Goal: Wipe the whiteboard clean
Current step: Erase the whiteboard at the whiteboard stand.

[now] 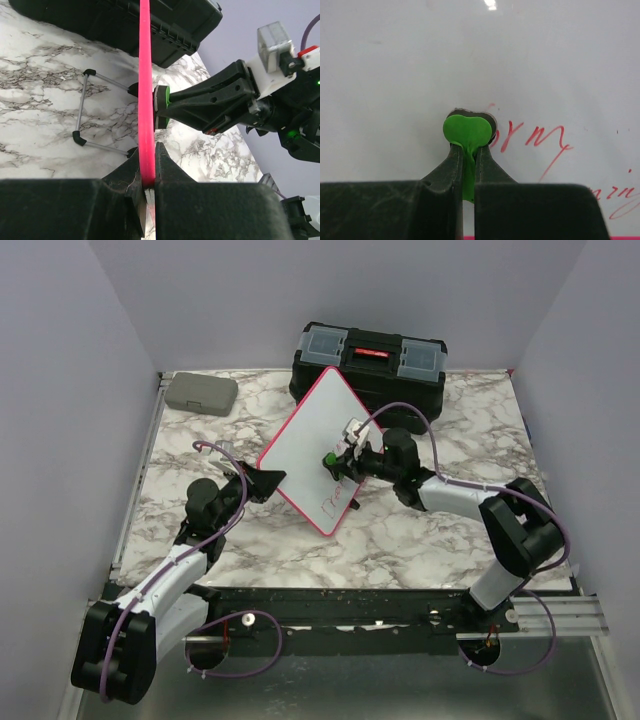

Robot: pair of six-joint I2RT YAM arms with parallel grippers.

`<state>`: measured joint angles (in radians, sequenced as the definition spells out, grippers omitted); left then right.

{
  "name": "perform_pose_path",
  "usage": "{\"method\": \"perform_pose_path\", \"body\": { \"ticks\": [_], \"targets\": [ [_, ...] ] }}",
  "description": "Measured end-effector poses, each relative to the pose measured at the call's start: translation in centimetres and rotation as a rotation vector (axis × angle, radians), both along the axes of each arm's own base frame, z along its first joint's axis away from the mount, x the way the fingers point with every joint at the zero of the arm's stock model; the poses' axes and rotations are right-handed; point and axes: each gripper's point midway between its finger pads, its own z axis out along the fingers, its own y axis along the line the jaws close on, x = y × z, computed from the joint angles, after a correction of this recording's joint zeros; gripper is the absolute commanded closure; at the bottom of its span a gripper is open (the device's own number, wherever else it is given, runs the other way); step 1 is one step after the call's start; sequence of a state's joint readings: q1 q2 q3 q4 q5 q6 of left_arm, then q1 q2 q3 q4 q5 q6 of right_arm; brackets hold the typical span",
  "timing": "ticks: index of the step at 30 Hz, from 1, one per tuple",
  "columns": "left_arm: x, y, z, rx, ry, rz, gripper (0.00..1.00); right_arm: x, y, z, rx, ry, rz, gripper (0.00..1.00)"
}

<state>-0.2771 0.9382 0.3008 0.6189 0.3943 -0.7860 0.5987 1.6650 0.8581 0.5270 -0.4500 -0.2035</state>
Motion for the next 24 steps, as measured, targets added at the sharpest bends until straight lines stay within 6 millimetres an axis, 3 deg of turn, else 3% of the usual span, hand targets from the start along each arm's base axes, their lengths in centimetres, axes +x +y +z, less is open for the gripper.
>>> {"method": "perform_pose_path", "body": {
  "ticks": [6,13,19,24],
  "targets": [
    [0.0,0.0,0.0,0.0,0.0,0.0,1.0,-1.8,-0.4,-1.8,-0.039,0.005,0.036,0.99],
    [0.1,0.1,0.0,-0.001,0.0,0.003,1.0,-3.4,1.9,-0.6,-0.029,-0.012,0.094,0.99],
    [0.1,0.1,0.0,-0.001,0.0,0.003,1.0,-1.6,3.4,2.0,0.004,-0.038,0.063,0.99],
    [0.1,0.1,-0.1,0.0,0.004,0.008,1.0,0.3,2.9,2.5,0.023,-0.019,0.021,0.99]
  ]
}}
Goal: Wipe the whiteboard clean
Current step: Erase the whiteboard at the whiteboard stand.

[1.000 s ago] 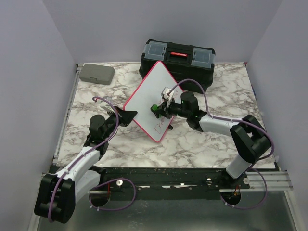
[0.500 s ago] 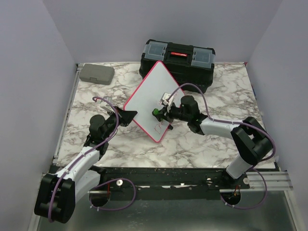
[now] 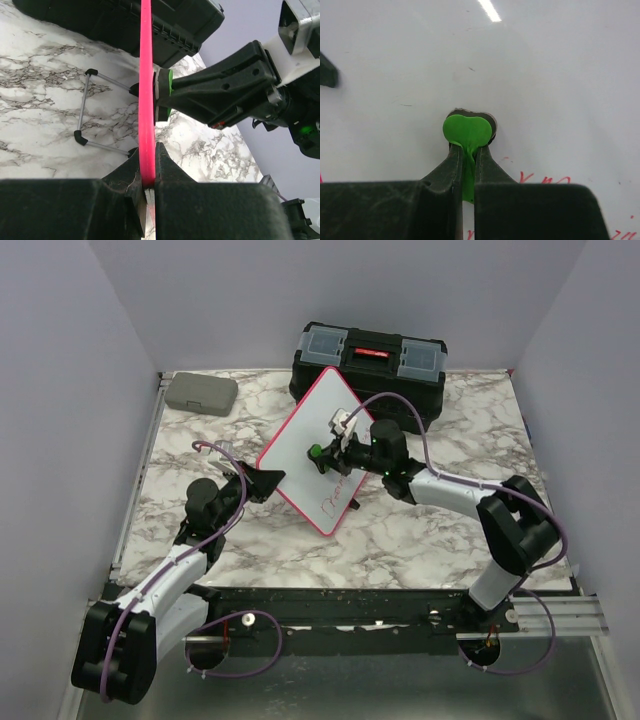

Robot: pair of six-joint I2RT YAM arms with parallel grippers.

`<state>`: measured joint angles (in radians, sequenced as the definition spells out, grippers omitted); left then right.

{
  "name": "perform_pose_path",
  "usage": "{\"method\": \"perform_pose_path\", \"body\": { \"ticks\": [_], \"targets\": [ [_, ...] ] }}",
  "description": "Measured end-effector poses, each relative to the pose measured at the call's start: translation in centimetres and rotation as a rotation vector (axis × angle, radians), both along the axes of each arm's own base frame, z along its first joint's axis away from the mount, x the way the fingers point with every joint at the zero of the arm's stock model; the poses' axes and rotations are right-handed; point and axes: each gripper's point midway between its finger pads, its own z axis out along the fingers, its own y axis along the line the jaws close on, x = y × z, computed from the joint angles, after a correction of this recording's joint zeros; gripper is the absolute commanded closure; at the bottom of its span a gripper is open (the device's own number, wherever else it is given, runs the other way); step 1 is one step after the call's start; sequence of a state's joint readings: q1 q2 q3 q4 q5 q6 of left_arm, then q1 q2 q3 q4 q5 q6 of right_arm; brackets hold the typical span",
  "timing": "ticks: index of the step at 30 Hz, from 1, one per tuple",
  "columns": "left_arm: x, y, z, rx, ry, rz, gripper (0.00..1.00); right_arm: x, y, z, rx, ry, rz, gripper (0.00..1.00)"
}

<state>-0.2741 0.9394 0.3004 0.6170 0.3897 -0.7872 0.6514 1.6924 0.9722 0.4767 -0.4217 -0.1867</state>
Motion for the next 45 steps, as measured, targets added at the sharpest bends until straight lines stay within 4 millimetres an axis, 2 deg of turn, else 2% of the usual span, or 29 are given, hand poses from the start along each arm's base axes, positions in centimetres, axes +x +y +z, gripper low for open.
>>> {"method": "perform_pose_path", "body": {
  "ticks": [3,6,10,12,16,20,28,33,38,42,45],
  "targets": [
    [-0.1,0.0,0.0,0.0,0.0,-0.003,1.0,1.1,-1.1,-0.1,-0.005,-0.005,-0.036,0.99],
    [-0.1,0.0,0.0,0.0,0.0,-0.004,1.0,1.5,-2.2,-1.1,-0.028,-0.009,-0.06,0.99],
    [-0.1,-0.1,0.1,0.0,-0.002,-0.006,1.0,0.0,-3.6,-3.4,-0.08,-0.005,-0.049,0.99],
    [-0.1,-0.1,0.1,-0.001,-0.002,-0.005,1.0,-1.2,-3.5,-4.1,-0.104,-0.014,-0.027,0.99],
    [0.0,-0.1,0.1,-0.002,-0.001,-0.004,1.0,-2.3,-2.4,-3.9,-0.116,-0.038,-0.003,0.99],
    [0.0,0.1,0.0,-0.003,0.0,0.001,1.0,-2.2,-1.8,-3.4,-0.112,-0.016,-0.009,0.99],
    [0.0,0.1,0.0,-0.002,0.002,0.003,1.0,-0.3,0.2,-0.4,-0.041,-0.001,-0.022,0.99],
    [0.0,0.1,-0.1,-0.001,0.005,0.002,1.0,0.7,-0.8,-0.5,-0.007,0.04,-0.031,0.99],
    [-0.1,0.0,0.0,-0.001,0.003,-0.003,1.0,2.3,-3.0,-1.5,-0.016,0.036,-0.082,0.99],
    [-0.1,0.0,0.0,-0.002,0.001,-0.004,1.0,1.6,-4.1,-3.1,-0.045,0.043,-0.079,0.99],
    [-0.1,-0.1,0.1,-0.003,-0.002,-0.007,1.0,0.1,-4.1,-3.9,-0.07,0.042,-0.047,0.99]
  ]
}}
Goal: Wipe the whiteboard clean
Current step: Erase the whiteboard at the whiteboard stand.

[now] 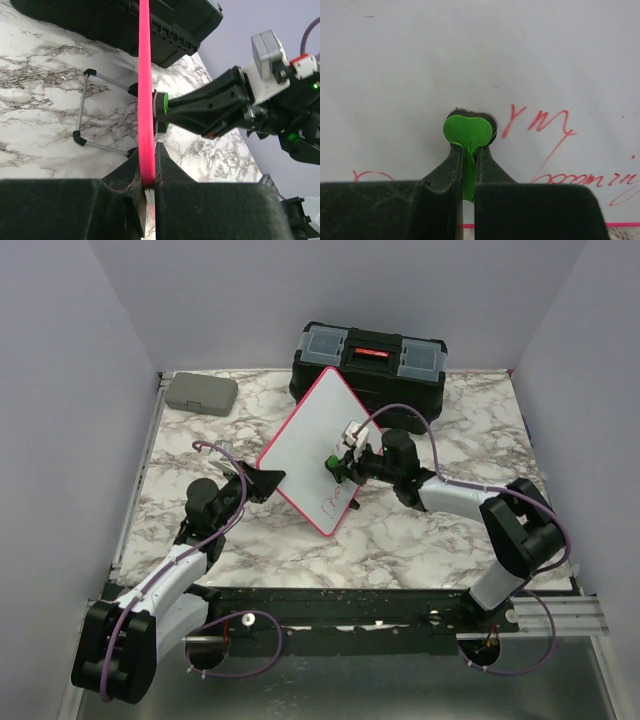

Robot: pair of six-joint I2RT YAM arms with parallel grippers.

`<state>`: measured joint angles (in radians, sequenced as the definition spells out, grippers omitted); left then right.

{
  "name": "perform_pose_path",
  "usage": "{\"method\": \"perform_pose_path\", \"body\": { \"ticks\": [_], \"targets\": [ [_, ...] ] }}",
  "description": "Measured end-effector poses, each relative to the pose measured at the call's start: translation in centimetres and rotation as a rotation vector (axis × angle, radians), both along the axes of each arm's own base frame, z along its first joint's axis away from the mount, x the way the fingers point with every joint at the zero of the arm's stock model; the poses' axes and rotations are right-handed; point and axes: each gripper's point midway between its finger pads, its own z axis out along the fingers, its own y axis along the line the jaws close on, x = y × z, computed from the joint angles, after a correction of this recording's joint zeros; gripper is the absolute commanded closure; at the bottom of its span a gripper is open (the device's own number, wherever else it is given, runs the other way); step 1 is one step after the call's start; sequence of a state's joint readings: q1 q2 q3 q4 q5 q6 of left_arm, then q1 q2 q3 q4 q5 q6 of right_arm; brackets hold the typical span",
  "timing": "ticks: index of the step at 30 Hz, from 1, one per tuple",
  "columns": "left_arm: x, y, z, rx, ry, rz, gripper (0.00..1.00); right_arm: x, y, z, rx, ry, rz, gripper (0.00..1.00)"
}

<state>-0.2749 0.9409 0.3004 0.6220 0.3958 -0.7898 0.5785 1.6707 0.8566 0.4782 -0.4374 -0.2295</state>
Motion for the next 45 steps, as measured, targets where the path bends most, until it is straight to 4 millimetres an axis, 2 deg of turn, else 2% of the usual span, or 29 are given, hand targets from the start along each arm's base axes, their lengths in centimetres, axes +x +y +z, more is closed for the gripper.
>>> {"method": "perform_pose_path", "body": {
  "ticks": [5,8,12,15,21,24,28,34,40,45],
  "targets": [
    [0.1,0.0,0.0,-0.001,0.0,0.001,1.0,-2.7,2.1,0.2,-0.006,-0.014,0.076,0.99],
    [0.1,0.0,0.0,-0.001,0.0,0.003,1.0,-2.8,2.7,0.8,0.005,-0.004,0.082,0.99],
    [0.2,0.2,0.0,-0.001,0.001,0.008,1.0,-1.8,3.7,2.0,0.033,0.016,0.074,0.99],
    [0.2,0.2,-0.1,0.0,0.002,0.009,1.0,-0.3,4.1,3.5,0.073,0.015,0.059,0.99],
    [0.0,0.2,-0.1,0.0,0.003,0.006,1.0,2.3,2.7,4.1,0.108,0.007,0.008,0.99],
    [0.0,0.1,-0.1,0.0,0.002,0.003,1.0,3.1,1.2,3.2,0.095,0.004,-0.023,0.99],
    [0.0,0.1,-0.1,0.0,0.002,0.003,1.0,2.7,-0.1,1.3,0.064,0.005,-0.026,0.99],
    [0.0,0.1,0.0,0.0,0.001,0.002,1.0,0.3,-0.1,0.0,0.031,0.001,0.027,0.99],
    [0.0,0.1,0.0,-0.001,-0.001,0.003,1.0,-1.3,2.0,0.9,0.049,0.003,0.076,0.99],
    [0.1,0.1,0.0,-0.001,-0.001,0.004,1.0,-0.8,3.0,2.1,0.083,0.023,0.071,0.99]
  ]
}}
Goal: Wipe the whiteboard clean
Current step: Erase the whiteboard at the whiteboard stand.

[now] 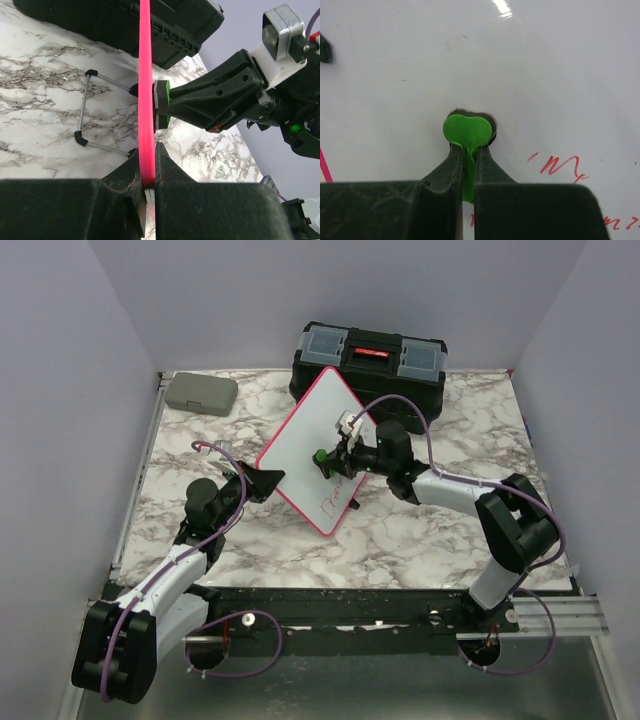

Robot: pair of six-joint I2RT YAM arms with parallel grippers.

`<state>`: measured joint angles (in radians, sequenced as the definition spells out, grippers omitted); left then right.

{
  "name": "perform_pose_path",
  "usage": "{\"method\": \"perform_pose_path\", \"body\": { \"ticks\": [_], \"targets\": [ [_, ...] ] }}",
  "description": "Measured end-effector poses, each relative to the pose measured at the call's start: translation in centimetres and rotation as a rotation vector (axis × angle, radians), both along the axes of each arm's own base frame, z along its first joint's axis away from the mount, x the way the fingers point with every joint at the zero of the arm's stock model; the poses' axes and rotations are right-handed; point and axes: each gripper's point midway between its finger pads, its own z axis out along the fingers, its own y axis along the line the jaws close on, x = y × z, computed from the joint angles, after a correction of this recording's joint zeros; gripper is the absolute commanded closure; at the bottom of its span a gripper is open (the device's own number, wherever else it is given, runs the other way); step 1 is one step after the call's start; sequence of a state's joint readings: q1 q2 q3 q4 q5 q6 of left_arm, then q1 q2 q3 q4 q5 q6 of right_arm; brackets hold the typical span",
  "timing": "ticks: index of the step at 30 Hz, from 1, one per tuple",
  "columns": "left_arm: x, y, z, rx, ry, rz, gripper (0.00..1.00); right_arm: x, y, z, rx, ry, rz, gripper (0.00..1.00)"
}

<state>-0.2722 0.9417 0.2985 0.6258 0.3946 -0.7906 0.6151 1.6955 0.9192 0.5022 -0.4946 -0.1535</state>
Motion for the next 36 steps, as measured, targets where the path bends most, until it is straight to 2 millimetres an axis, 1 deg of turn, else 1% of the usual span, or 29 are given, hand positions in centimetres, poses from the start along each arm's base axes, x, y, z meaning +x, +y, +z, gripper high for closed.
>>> {"method": "perform_pose_path", "body": {
  "ticks": [2,6,10,12,17,21,24,26,28,31,33,36],
  "targets": [
    [0.0,0.0,0.0,0.0,0.001,0.001,1.0,0.6,0.2,0.5,0.016,0.012,-0.009,0.99],
    [0.0,0.0,0.0,0.0,0.001,0.002,1.0,2.4,-0.4,1.2,0.045,0.023,-0.04,0.99],
    [0.0,0.0,0.0,0.0,0.0,0.0,1.0,4.1,-1.8,0.9,0.048,0.019,-0.082,0.99],
    [0.0,0.0,0.0,0.0,0.0,-0.001,1.0,4.5,-2.5,0.6,0.04,0.016,-0.095,0.99],
    [0.0,0.0,0.0,0.0,0.0,-0.003,1.0,4.0,-3.4,-0.8,0.01,0.005,-0.082,0.99],
    [0.0,-0.1,0.0,0.0,-0.001,-0.004,1.0,2.2,-3.7,-2.2,-0.018,0.021,-0.045,0.99],
    [0.0,-0.1,0.0,-0.001,-0.003,-0.006,1.0,0.4,-3.1,-2.6,-0.032,0.029,-0.004,0.99],
    [0.0,-0.1,0.0,-0.002,-0.005,-0.006,1.0,-0.5,-2.3,-2.4,-0.028,0.032,0.022,0.99],
    [0.1,-0.1,0.0,-0.002,-0.004,-0.006,1.0,-1.0,-1.7,-2.0,-0.019,0.037,0.036,0.99],
    [0.1,-0.1,0.0,-0.002,-0.004,-0.006,1.0,-0.6,-1.3,-1.4,-0.007,0.055,0.027,0.99],
    [0.1,-0.1,0.0,-0.002,-0.004,-0.006,1.0,0.1,-1.0,-0.8,0.003,0.056,0.018,0.99],
    [0.0,-0.1,0.0,-0.001,-0.002,-0.006,1.0,1.8,-0.9,0.4,0.028,0.047,-0.011,0.99]
  ]
}}
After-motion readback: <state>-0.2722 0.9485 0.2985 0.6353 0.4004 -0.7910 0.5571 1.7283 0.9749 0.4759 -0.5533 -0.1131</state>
